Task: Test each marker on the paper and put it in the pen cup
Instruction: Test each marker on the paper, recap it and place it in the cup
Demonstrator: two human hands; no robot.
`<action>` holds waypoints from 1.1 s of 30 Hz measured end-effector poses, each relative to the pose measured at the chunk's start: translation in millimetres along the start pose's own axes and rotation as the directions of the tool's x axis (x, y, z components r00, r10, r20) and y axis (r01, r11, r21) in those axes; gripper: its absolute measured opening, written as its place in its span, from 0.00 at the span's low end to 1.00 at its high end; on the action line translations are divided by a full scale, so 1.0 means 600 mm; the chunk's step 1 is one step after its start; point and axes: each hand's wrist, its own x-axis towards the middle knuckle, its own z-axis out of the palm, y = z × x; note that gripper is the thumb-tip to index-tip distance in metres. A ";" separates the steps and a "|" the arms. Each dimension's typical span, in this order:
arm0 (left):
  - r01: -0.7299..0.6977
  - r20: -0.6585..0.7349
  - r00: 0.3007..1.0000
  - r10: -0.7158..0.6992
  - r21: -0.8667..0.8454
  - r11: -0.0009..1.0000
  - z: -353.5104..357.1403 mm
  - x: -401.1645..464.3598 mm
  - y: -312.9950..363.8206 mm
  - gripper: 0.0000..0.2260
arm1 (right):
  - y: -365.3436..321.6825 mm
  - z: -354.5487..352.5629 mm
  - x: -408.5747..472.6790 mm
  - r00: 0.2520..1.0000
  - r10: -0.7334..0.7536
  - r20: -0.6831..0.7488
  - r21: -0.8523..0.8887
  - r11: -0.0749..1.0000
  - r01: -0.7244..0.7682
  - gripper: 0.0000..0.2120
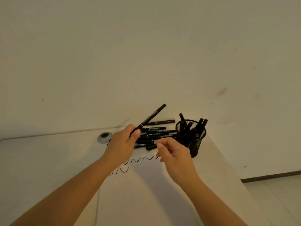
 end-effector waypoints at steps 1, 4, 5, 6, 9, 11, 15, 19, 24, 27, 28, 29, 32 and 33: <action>-0.014 0.013 1.000 0.014 -0.042 0.999 -0.006 -0.022 0.004 0.10 | 0.000 0.011 -0.002 0.998 0.061 0.026 0.089 0.994 -0.063 0.06; -0.050 0.127 0.990 0.068 -0.138 0.989 -0.015 -0.082 0.007 0.10 | -0.006 0.035 -0.011 0.991 0.108 0.082 0.253 0.959 -0.126 0.05; -0.050 0.171 0.982 0.074 -0.144 0.988 -0.016 -0.098 0.006 0.11 | -0.007 0.042 -0.016 0.990 0.103 0.098 0.292 0.948 -0.127 0.06; -0.044 0.207 0.976 0.071 -0.132 0.990 -0.016 -0.113 0.005 0.11 | -0.009 0.049 -0.022 0.989 0.098 0.110 0.329 0.935 -0.130 0.07; -0.004 0.236 0.971 0.024 -0.085 0.996 -0.016 -0.146 -0.003 0.09 | -0.008 0.071 -0.040 0.987 0.104 0.123 0.329 0.934 -0.139 0.11; 0.006 0.217 0.976 0.000 -0.025 1.000 -0.012 -0.163 -0.009 0.10 | -0.004 0.086 -0.050 0.984 0.147 0.102 0.301 0.938 -0.172 0.12; 0.022 0.132 0.990 -0.048 0.191 0.981 -0.003 -0.187 -0.020 0.08 | 0.003 0.118 -0.061 0.947 0.314 0.064 0.379 0.871 -0.314 0.13; 0.033 0.090 0.994 -0.067 0.340 0.940 -0.004 -0.191 -0.023 0.12 | 0.008 0.138 -0.061 0.934 0.356 0.003 0.402 0.855 -0.327 0.13; -0.017 0.030 1.000 0.002 0.477 0.879 -0.006 -0.183 -0.012 0.12 | 0.005 0.147 -0.061 0.926 0.349 -0.145 0.437 0.862 -0.257 0.14; 0.015 -0.037 0.999 0.001 0.430 0.903 -0.016 -0.188 -0.024 0.11 | 0.008 0.113 -0.035 0.880 0.353 -0.317 0.462 0.868 -0.182 0.13; 0.039 -0.050 0.999 -0.021 0.393 0.919 -0.020 -0.190 -0.033 0.12 | 0.009 0.097 -0.026 0.884 0.320 -0.341 0.456 0.878 -0.142 0.12; 0.050 -0.041 0.998 -0.039 0.325 0.944 -0.023 -0.191 -0.041 0.14 | 0.012 0.085 -0.019 0.903 0.260 -0.343 0.408 0.907 -0.107 0.11; -0.002 0.092 0.996 -0.013 0.166 0.986 -0.020 -0.188 -0.052 0.19 | 0.025 0.076 -0.005 0.968 0.070 -0.240 0.144 0.989 -0.036 0.07; -0.036 0.154 0.988 0.009 0.174 0.984 -0.016 -0.187 -0.053 0.20 | 0.030 0.080 0.000 0.980 0.060 -0.192 0.093 0.995 -0.043 0.07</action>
